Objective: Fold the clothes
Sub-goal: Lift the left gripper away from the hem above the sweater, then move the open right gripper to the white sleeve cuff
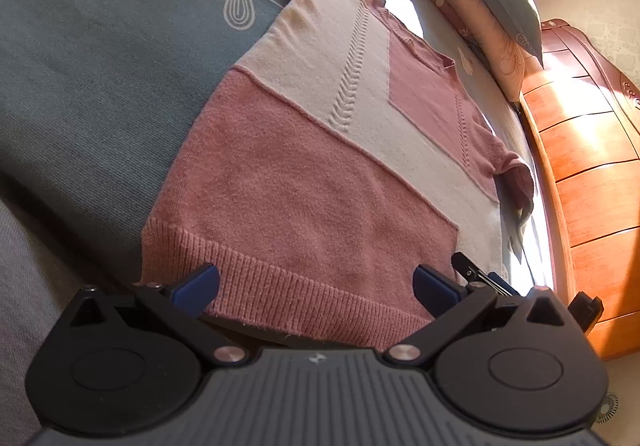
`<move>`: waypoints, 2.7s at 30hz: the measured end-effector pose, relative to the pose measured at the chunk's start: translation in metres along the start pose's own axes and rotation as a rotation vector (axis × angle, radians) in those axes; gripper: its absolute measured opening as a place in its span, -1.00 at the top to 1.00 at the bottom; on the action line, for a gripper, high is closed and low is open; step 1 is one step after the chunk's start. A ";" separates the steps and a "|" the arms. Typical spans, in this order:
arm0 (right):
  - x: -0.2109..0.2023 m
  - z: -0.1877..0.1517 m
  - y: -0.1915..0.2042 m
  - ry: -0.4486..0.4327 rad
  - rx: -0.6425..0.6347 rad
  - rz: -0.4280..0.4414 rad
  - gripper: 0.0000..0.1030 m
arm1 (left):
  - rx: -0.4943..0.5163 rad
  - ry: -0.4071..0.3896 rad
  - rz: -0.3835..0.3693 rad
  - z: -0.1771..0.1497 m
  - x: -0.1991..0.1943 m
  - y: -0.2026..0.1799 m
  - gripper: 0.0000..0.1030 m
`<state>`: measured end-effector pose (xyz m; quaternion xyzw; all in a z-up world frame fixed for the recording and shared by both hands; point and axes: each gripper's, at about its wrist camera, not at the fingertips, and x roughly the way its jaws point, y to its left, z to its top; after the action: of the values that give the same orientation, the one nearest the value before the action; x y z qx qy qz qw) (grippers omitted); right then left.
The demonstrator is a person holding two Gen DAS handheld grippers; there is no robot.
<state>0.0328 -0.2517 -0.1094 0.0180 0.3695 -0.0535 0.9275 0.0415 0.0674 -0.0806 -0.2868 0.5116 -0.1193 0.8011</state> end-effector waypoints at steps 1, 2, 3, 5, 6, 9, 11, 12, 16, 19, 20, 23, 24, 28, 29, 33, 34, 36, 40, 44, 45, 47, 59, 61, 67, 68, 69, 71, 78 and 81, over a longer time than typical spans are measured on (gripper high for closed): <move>0.000 0.000 0.000 0.000 0.000 0.001 -1.00 | 0.003 -0.002 0.009 0.002 0.003 0.000 -0.98; 0.000 0.000 -0.001 0.000 0.000 0.002 -1.00 | 0.007 0.003 0.013 0.002 0.005 -0.002 -0.98; 0.000 0.000 -0.001 0.001 0.001 0.002 -1.00 | 0.012 0.008 0.016 0.003 0.006 -0.003 -0.98; 0.000 0.000 -0.001 0.002 0.001 0.004 -1.00 | 0.037 0.010 0.009 0.004 0.007 -0.011 -0.98; 0.000 0.000 -0.001 0.003 0.001 0.004 -1.00 | 0.059 0.006 -0.003 0.005 0.006 -0.016 -0.98; 0.000 0.000 -0.002 0.003 0.001 0.009 -1.00 | 0.139 -0.013 -0.038 0.018 0.002 -0.040 -0.98; 0.001 -0.001 -0.002 -0.002 0.003 0.011 -1.00 | 0.209 -0.027 -0.058 0.035 0.007 -0.061 -0.98; 0.001 -0.001 -0.002 -0.004 0.000 0.011 -1.00 | 0.234 -0.036 -0.067 0.044 0.012 -0.070 -0.98; 0.000 -0.004 -0.001 -0.018 0.002 0.011 -1.00 | 0.342 -0.085 -0.120 0.076 0.039 -0.109 -0.99; -0.001 -0.007 -0.001 -0.037 0.004 0.006 -1.00 | 0.404 -0.122 -0.095 0.093 0.071 -0.128 -0.99; -0.001 -0.007 -0.001 -0.040 0.006 0.006 -1.00 | 0.410 -0.125 -0.084 0.096 0.080 -0.129 -0.99; -0.001 -0.009 0.000 -0.054 0.020 0.003 -1.00 | 0.423 -0.136 -0.046 0.106 0.113 -0.130 -0.99; -0.001 -0.010 0.000 -0.060 0.025 0.001 -1.00 | 0.432 -0.142 -0.034 0.108 0.121 -0.130 -0.99; -0.001 -0.016 0.003 -0.106 0.016 -0.014 -1.00 | 0.426 -0.152 -0.061 0.113 0.145 -0.121 -0.99; -0.001 -0.016 0.002 -0.113 0.015 -0.011 -1.00 | 0.411 -0.158 -0.078 0.113 0.148 -0.116 -0.99; 0.000 -0.017 0.000 -0.123 0.019 -0.001 -1.00 | 0.456 -0.185 -0.116 0.109 0.148 -0.107 -0.99; -0.001 -0.017 0.000 -0.125 0.019 -0.001 -1.00 | 0.475 -0.180 -0.110 0.108 0.147 -0.108 -0.99; -0.001 -0.018 0.000 -0.131 0.024 -0.003 -1.00 | 0.466 -0.180 -0.109 0.108 0.143 -0.106 -0.99; -0.005 -0.017 0.003 -0.118 0.028 -0.027 -1.00 | 0.461 -0.222 -0.075 0.110 0.135 -0.103 -0.99; -0.019 0.000 0.002 -0.131 0.038 0.015 -1.00 | 0.489 -0.232 -0.009 0.109 0.141 -0.102 -0.99; -0.023 0.009 0.001 -0.143 0.033 0.048 -1.00 | 0.493 -0.236 -0.004 0.108 0.142 -0.102 -0.99; -0.026 0.031 -0.002 -0.155 0.035 0.101 -1.00 | 0.497 -0.245 0.005 0.107 0.143 -0.103 -0.99; 0.110 0.149 -0.040 0.008 0.188 0.268 -1.00 | 0.445 -0.245 -0.035 0.115 0.143 -0.094 -0.99; 0.132 0.151 -0.045 0.034 0.208 0.287 -1.00 | 0.450 -0.243 -0.032 0.117 0.144 -0.095 -0.99; 0.128 0.139 -0.069 0.012 0.126 0.124 -0.88 | 0.438 -0.241 -0.043 0.119 0.144 -0.093 -0.99; 0.124 0.135 -0.077 0.001 0.133 0.142 -0.88 | 0.442 -0.243 -0.041 0.119 0.145 -0.093 -0.99; 0.119 0.133 -0.084 -0.009 0.142 0.159 -0.88 | 0.449 -0.247 -0.036 0.118 0.145 -0.094 -0.99; 0.103 0.134 -0.090 -0.031 0.178 0.178 -0.89 | 0.463 -0.256 -0.027 0.116 0.146 -0.095 -0.99; 0.055 0.103 -0.156 -0.083 0.462 0.213 -0.87 | 0.521 -0.284 0.012 0.110 0.150 -0.099 -0.99; 0.037 0.073 -0.194 -0.108 0.624 0.220 -0.85 | 0.536 -0.291 0.022 0.109 0.151 -0.100 -0.99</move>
<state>0.0875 -0.4525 -0.0804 0.3378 0.2816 -0.0646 0.8958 0.2164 -0.0503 -0.1019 -0.0737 0.3449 -0.1988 0.9144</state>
